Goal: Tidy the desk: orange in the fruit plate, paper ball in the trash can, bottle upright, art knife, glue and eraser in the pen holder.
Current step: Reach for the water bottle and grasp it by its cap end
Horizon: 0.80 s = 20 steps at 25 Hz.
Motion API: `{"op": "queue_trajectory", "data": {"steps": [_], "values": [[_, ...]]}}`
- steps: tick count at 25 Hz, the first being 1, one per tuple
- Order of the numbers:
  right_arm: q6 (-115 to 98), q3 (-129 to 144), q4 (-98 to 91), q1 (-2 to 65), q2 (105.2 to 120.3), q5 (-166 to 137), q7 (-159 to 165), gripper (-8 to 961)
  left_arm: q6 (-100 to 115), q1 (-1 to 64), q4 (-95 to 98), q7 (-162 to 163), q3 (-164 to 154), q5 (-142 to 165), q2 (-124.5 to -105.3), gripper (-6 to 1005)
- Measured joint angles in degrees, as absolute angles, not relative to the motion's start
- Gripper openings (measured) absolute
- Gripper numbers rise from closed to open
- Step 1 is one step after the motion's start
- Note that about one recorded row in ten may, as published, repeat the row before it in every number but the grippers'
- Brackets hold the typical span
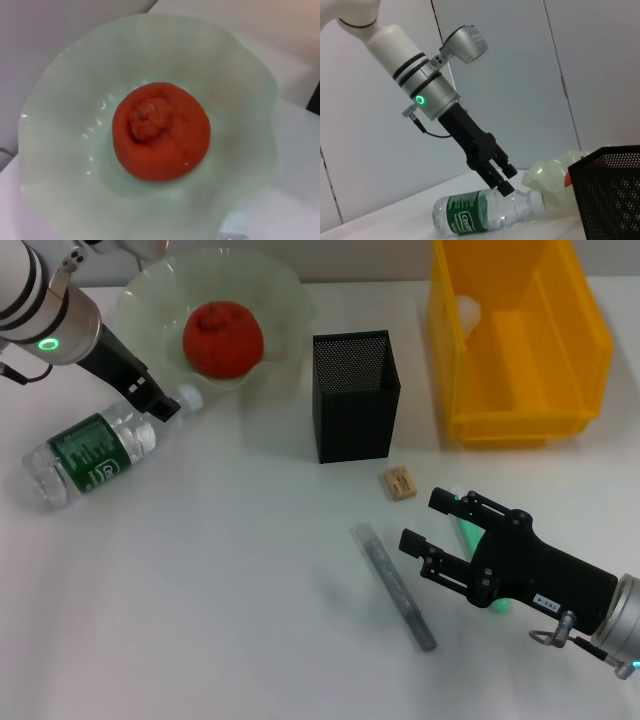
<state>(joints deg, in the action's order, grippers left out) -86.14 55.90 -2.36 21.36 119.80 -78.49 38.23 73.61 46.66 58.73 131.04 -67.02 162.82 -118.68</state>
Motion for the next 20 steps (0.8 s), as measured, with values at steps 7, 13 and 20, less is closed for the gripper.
{"op": "queue_trajectory", "data": {"steps": [7,13,20], "values": [[-85.84,55.89,-2.09,21.75,119.79,-78.48,38.23,691,71.18,47.03,55.64,131.05,-67.99,162.86,-118.74,652],[-85.69,55.9,-2.1,21.88,119.8,-78.45,38.23,691,70.83,47.11,54.95,131.05,-68.5,163.73,-118.72,652],[-85.69,55.9,-2.11,22.05,119.79,-78.39,38.23,690,70.59,47.11,54.58,131.1,-68.47,164.22,-118.78,652]]}}
